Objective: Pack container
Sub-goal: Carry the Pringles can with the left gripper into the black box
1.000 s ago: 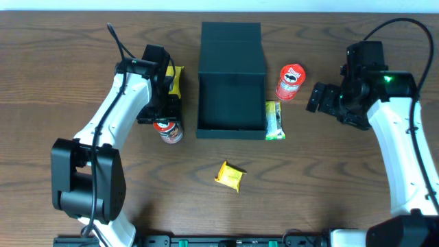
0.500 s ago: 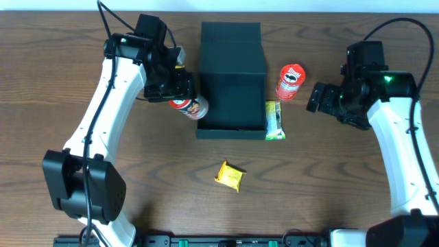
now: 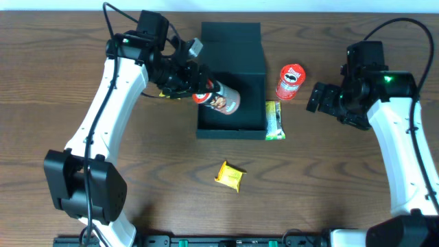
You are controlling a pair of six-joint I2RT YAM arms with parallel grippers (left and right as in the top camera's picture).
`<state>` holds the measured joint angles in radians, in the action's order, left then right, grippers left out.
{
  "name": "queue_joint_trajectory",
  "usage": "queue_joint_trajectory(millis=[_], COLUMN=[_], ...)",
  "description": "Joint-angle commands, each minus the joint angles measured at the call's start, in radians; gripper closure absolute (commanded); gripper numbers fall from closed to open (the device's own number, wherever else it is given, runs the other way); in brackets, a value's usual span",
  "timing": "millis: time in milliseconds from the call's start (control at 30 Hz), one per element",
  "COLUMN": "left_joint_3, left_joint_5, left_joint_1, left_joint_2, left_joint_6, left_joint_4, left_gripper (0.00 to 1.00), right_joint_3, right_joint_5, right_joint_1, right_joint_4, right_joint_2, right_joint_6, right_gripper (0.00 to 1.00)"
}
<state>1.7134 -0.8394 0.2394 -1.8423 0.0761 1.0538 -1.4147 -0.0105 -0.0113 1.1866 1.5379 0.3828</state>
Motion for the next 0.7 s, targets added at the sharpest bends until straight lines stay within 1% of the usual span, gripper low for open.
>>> queue_joint_trajectory(millis=[0, 67, 200, 367, 467, 567, 667], left_joint_3=[-0.010, -0.037, -0.138, -0.284, -0.352, -0.395, -0.428], left_joint_5=[-0.098, -0.105, -0.104, -0.093, -0.093, -0.093, -0.069], left_joint_1=[0.026, 0.037, 0.039, 0.039, 0.044, 0.051, 0.060], left_joint_2=[-0.002, -0.002, -0.002, -0.002, -0.002, -0.002, -0.002], left_joint_6=[-0.016, 0.015, 0.128, 0.337, 0.436, 0.479, 0.508], left_joint_4=[-0.048, -0.100, -0.258, -0.476, -0.609, -0.688, -0.727], left_gripper=[0.27, 0.27, 0.27, 0.27, 0.25, 0.24, 0.24], right_joint_3=[-0.004, -0.004, -0.004, -0.004, -0.004, -0.004, -0.004], right_joint_5=[0.003, 0.003, 0.003, 0.003, 0.003, 0.003, 0.003], right_joint_1=[-0.003, -0.003, -0.003, -0.003, -0.003, -0.003, -0.003], right_joint_4=[0.000, 0.001, 0.004, 0.003, 0.003, 0.003, 0.002], right_joint_2=[-0.004, -0.004, -0.004, -0.004, -0.004, -0.004, -0.004], right_joint_6=[0.013, 0.013, 0.013, 0.013, 0.013, 0.013, 0.013], right_gripper=[0.01, 0.01, 0.01, 0.01, 0.01, 0.01, 0.01])
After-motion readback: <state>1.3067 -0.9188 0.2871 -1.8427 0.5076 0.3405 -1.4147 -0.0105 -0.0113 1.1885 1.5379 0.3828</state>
